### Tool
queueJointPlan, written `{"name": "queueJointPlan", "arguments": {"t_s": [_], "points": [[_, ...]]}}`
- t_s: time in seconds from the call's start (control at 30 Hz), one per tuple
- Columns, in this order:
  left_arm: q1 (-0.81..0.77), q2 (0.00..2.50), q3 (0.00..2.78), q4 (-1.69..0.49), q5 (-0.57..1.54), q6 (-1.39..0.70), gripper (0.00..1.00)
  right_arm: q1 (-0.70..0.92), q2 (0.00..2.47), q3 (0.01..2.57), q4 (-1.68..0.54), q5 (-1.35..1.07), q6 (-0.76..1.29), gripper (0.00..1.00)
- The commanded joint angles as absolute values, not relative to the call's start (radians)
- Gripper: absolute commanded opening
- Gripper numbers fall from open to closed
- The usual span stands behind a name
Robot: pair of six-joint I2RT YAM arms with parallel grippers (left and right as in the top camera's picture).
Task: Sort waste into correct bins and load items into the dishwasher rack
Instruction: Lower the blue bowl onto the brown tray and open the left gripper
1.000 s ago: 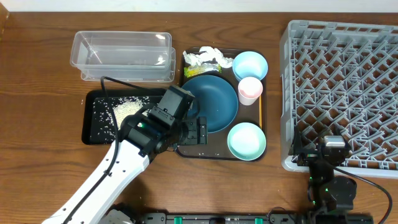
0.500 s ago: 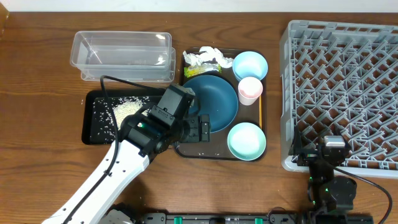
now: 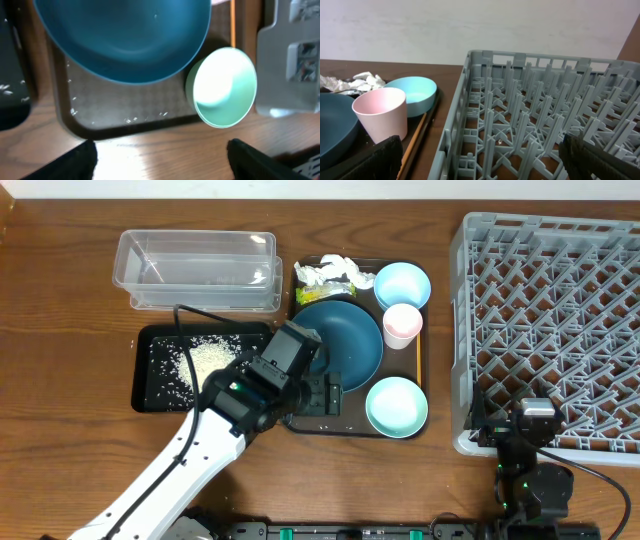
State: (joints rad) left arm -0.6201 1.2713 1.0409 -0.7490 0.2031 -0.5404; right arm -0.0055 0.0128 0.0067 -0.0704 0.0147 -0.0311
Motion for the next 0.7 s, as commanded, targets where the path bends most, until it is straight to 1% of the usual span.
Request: {"name": "queueJointPlan", "arguments": {"t_s": [0.0,0.2,0.43,0.6,0.67], "points": [[-0.624,1.293,1.031,-0.687,0.194,-0.536,0.77,-0.010,0.010,0.006,-0.075,0.010,-0.039,0.99],[-0.625,1.381,1.031,-0.509,0.199,-0.536,0.77,-0.010,0.010,0.006,-0.075,0.010,-0.039,0.99],[-0.662,1.520,1.031,-0.495,0.307,-0.517,0.77,-0.010,0.010,0.006,-0.075,0.010,-0.039,0.99],[-0.737,1.539,1.031,-0.474,0.284,-0.524,0.77,-0.010,0.010,0.006,-0.075,0.010,-0.039,0.99],[-0.763,1.539,1.031,-0.469,0.234,-0.562,0.77,-0.010,0.010,0.006,-0.075,0.010,-0.039,0.99]]}}
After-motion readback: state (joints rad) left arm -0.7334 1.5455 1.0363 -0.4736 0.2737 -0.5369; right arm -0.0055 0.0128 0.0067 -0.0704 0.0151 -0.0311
